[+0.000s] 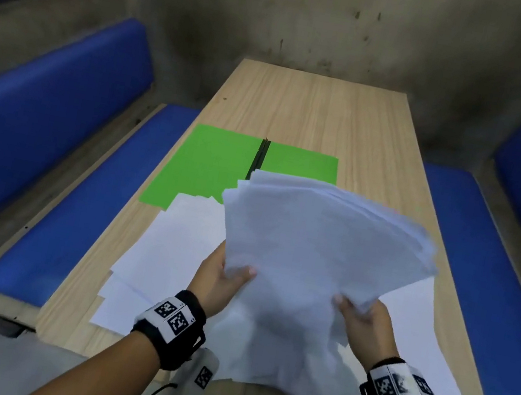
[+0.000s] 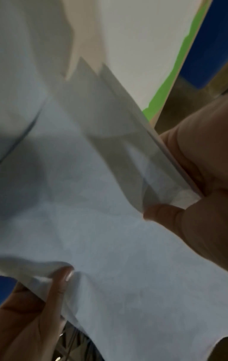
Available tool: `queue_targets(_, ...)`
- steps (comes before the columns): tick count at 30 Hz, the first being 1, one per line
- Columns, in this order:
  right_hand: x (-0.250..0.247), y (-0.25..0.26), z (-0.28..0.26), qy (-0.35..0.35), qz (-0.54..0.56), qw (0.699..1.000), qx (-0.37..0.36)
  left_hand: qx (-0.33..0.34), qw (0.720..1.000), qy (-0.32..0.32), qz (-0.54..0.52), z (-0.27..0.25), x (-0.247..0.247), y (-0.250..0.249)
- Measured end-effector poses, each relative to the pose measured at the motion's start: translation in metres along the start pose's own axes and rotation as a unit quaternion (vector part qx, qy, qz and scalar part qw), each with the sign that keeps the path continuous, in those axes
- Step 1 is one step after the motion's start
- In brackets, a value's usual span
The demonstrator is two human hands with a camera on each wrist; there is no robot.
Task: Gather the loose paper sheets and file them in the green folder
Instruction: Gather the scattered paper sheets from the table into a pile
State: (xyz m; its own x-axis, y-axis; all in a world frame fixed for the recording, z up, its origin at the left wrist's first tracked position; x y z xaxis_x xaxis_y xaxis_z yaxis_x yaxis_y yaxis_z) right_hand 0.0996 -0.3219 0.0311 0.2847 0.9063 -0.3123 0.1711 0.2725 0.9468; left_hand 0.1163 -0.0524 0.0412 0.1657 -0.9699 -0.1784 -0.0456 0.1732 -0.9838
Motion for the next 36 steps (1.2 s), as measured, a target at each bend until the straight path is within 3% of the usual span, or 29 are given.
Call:
queue_targets(2, -0.012, -0.004, 0.006, -0.056, 0.021, 0.998, 0.016, -0.018, 0.999, -0.016, 0.032, 0.0, -0.008, 0.015)
queue_targets(3, -0.02, -0.01, 0.01, -0.088, 0.031, 0.995, 0.034, -0.042, 0.995, -0.056, 0.065, 0.0, -0.02, 0.028)
queue_targets(6, -0.033, -0.037, 0.016, -0.111, 0.026, 0.988, 0.099, -0.169, 0.952, -0.159, 0.199, -0.015, -0.064, 0.073)
queue_targets(9, -0.032, -0.078, 0.008, -0.078, -0.026, 0.981, 0.178, -0.255, 0.916, -0.114, 0.289, -0.031, -0.072, 0.104)
queue_targets(13, -0.025, -0.105, -0.009, -0.037, -0.073, 0.972, 0.221, -0.247, 0.892, -0.062, 0.373, -0.033, -0.065, 0.111)
queue_targets(14, -0.024, -0.108, -0.01, -0.036, -0.072, 0.972, 0.222, -0.243, 0.898, -0.083, 0.356, -0.032, -0.067, 0.108)
queue_targets(16, -0.021, -0.112, -0.01, -0.033, -0.078, 0.971, 0.224, -0.265, 0.903, -0.186, 0.281, -0.035, -0.081, 0.105)
queue_targets(19, -0.017, -0.124, -0.006, -0.036, -0.088, 0.968, 0.233, -0.366, 0.855, -0.35, 0.109, -0.055, -0.101, 0.113)
queue_targets(22, -0.014, -0.131, -0.004, -0.035, -0.085, 0.967, 0.238, -0.413, 0.816, -0.4, -0.065, -0.058, -0.099, 0.141)
queue_targets(25, -0.013, -0.133, -0.002, -0.032, -0.089, 0.966, 0.24, -0.405, 0.794, -0.43, -0.147, -0.044, -0.097, 0.175)
queue_targets(27, -0.013, -0.134, -0.002, -0.03, -0.087, 0.966, 0.241, -0.394, 0.816, -0.407, -0.112, -0.049, -0.096, 0.133)
queue_targets(31, -0.012, -0.134, -0.003, -0.025, -0.086, 0.966, 0.244, -0.354, 0.869, -0.338, 0.076, -0.041, -0.106, 0.117)
queue_targets(36, -0.013, -0.137, -0.001, -0.02, -0.077, 0.965, 0.25, -0.273, 0.893, -0.341, 0.106, -0.031, -0.121, 0.11)
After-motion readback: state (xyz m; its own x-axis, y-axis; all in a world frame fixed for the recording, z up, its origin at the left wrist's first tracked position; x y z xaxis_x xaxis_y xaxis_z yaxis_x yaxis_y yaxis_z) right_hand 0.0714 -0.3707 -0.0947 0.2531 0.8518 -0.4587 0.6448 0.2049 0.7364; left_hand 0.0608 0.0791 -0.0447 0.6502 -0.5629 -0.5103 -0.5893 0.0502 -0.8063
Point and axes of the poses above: each hand's wrist, its own z-axis towards the middle knuckle, its own x-axis out of the palm, y = z × x, the point moved 10 cm from there along z, towards the middle knuckle, and after that the axes turned 9 degrees about -y, right-handed, at the moved point
